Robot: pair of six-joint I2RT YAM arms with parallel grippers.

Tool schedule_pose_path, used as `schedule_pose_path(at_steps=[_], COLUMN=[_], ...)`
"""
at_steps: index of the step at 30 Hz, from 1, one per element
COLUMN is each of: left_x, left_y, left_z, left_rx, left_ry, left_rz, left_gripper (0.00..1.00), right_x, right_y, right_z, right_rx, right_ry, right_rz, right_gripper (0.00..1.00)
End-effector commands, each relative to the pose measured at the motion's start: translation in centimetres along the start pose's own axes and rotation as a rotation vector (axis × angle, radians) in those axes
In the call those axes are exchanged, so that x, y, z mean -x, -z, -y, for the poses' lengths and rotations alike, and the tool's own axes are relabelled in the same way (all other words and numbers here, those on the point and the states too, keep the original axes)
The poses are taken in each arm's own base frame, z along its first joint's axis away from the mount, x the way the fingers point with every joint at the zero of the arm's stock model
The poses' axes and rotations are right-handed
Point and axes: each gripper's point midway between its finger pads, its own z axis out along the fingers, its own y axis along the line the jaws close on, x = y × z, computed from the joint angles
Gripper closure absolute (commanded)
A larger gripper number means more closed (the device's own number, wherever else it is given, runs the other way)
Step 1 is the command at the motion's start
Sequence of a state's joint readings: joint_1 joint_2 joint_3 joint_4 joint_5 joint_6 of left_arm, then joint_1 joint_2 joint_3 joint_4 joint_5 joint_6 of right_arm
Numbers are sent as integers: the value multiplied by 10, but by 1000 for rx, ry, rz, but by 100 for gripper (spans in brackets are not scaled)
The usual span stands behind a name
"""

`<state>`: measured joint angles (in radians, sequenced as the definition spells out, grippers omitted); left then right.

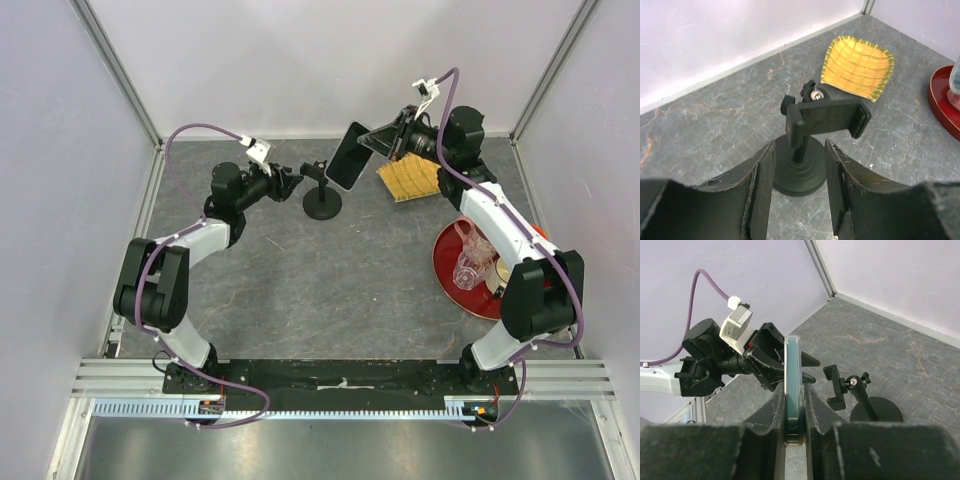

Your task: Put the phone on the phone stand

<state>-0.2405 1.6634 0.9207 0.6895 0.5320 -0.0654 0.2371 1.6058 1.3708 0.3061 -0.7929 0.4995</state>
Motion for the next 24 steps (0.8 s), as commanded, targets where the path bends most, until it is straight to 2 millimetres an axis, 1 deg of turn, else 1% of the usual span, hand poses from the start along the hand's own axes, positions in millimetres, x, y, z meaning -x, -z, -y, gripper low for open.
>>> schedule_pose_path(at_steps=[1, 2, 5, 11, 14, 17, 24], left_x=[27, 31, 29, 21, 17, 11, 10], left_y=[-15, -17, -20, -21, -25, -29, -36], left_z=[-7, -7, -6, -7, -4, -5, -3], left_rx=[-38, -43, -61, -63, -76, -74, -71], left_ry=[-142, -152, -157, -169, -171, -169, -178], left_rz=[67, 70, 67, 50, 45, 33, 43], left_gripper=[50, 52, 59, 57, 57, 58, 67], right_x=[36, 37, 36, 36, 34, 34, 27], right_y=[-6, -6, -9, -11, -12, -13, -21], right_z=[-34, -36, -42, -44, -42, -42, -35], right_rx=[71, 71, 75, 69, 60, 50, 28], right_ry=[123, 131, 145, 164, 163, 172, 180], right_rz=[87, 87, 85, 89, 88, 84, 62], right_gripper=[100, 100, 100, 100, 100, 100, 100])
